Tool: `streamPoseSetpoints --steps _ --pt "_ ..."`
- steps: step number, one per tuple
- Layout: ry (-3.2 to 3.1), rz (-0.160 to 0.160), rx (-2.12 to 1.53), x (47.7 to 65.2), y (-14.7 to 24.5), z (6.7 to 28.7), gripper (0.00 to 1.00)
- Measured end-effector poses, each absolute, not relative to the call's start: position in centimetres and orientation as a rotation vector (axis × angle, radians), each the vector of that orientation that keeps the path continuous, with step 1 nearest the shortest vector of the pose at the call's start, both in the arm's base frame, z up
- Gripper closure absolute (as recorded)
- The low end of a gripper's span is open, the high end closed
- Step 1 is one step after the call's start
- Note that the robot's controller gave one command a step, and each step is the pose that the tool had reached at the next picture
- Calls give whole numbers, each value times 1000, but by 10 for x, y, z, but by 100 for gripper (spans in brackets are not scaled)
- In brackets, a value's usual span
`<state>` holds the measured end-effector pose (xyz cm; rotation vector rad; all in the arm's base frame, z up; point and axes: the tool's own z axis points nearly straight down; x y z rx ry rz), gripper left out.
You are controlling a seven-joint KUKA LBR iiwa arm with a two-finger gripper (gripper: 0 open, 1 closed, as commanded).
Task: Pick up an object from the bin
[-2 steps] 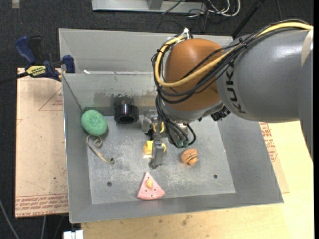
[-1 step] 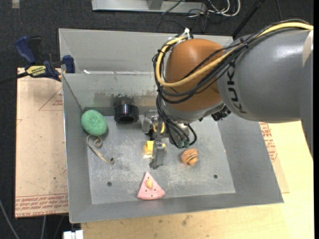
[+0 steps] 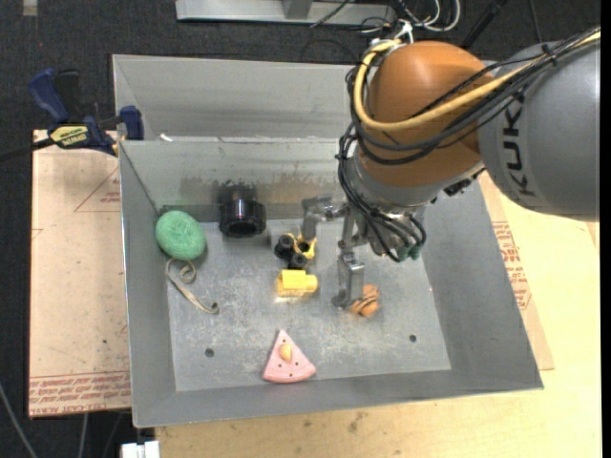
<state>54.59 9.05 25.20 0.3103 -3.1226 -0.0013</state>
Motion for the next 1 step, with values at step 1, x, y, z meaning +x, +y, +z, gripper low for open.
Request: streamPoseSetpoints --steps 1 --pt "-3129 -1 397 553 78 230 0"
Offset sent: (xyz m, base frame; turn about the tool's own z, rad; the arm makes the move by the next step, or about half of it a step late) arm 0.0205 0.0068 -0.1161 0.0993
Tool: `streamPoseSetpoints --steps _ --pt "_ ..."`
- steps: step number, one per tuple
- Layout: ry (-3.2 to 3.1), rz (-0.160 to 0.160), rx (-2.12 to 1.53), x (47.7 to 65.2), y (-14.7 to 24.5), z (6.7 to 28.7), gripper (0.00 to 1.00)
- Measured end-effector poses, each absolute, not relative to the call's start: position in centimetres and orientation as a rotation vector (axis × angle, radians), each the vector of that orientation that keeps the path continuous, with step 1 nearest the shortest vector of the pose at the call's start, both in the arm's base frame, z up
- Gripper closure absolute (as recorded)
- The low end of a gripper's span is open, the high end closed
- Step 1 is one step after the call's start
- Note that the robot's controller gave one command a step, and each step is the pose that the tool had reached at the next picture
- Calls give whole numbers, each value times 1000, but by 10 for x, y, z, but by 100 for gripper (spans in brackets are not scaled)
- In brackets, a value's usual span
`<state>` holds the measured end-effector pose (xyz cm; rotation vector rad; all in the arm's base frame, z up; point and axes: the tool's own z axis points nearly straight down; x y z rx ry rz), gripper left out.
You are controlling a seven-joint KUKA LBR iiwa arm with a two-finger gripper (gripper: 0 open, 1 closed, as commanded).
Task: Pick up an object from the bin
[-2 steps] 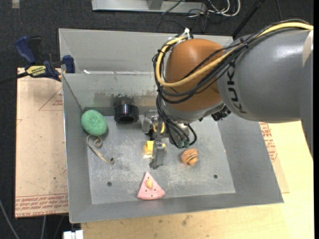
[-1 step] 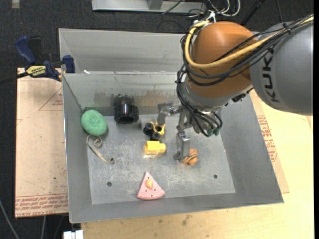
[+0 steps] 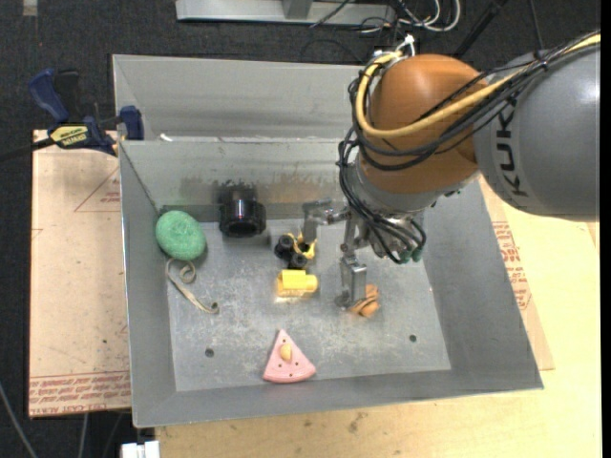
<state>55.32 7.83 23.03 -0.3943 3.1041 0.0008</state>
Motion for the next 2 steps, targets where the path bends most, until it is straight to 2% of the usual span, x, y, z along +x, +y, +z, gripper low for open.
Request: streamPoseSetpoints --steps 1,2 --pt "3130 3 -186 564 93 154 0" --pt "3134 2 -252 605 84 132 0"
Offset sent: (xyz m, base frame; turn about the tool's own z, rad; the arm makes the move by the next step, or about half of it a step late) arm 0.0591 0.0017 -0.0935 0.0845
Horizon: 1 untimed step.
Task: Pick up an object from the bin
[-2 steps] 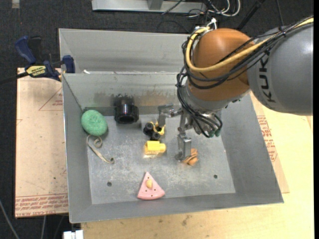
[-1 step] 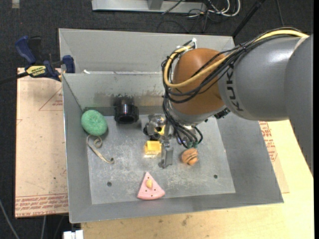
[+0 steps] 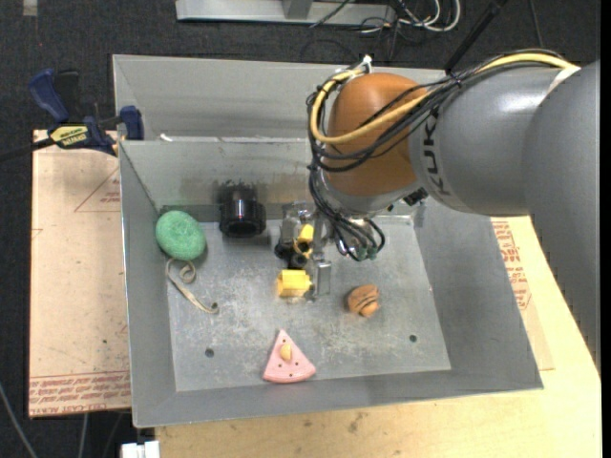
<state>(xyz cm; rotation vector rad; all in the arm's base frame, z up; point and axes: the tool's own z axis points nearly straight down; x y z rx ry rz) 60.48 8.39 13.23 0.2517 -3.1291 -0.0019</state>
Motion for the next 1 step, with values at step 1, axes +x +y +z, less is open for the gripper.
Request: streamPoseSetpoints --steps 1 --pt "-3144 -3 387 582 55 78 100"
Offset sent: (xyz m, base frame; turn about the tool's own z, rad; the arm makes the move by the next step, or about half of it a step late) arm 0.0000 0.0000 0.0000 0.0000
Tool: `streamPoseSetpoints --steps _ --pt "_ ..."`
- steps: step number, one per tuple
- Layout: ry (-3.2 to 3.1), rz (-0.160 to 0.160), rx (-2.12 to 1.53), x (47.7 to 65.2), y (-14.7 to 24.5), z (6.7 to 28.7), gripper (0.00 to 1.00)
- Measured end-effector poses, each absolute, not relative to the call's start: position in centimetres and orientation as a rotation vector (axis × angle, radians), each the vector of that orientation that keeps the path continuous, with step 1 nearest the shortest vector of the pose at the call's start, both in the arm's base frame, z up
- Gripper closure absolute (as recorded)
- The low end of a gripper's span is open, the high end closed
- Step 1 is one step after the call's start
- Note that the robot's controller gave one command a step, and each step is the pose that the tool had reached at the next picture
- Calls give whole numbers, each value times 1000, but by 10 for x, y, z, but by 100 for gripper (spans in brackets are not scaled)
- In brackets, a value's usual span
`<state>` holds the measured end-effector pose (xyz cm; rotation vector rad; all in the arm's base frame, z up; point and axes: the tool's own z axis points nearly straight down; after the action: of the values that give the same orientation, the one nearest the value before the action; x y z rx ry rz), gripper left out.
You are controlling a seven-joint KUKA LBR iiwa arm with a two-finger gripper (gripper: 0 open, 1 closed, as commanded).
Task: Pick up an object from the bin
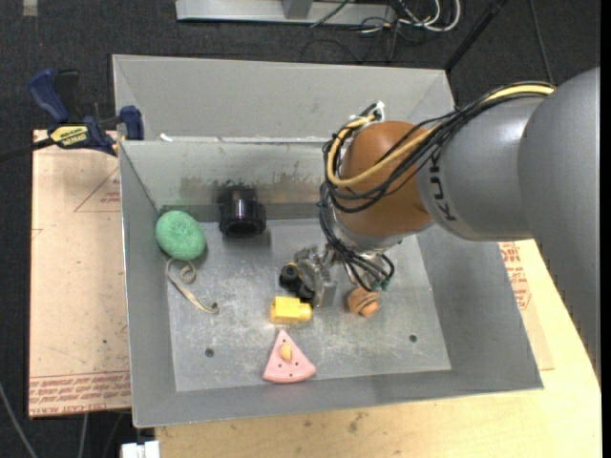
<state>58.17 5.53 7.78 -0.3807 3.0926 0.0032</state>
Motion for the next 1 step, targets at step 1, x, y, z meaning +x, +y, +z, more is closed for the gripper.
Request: streamPoseSetpoints --steps 1 --pt "3093 3 -381 582 55 78 100"
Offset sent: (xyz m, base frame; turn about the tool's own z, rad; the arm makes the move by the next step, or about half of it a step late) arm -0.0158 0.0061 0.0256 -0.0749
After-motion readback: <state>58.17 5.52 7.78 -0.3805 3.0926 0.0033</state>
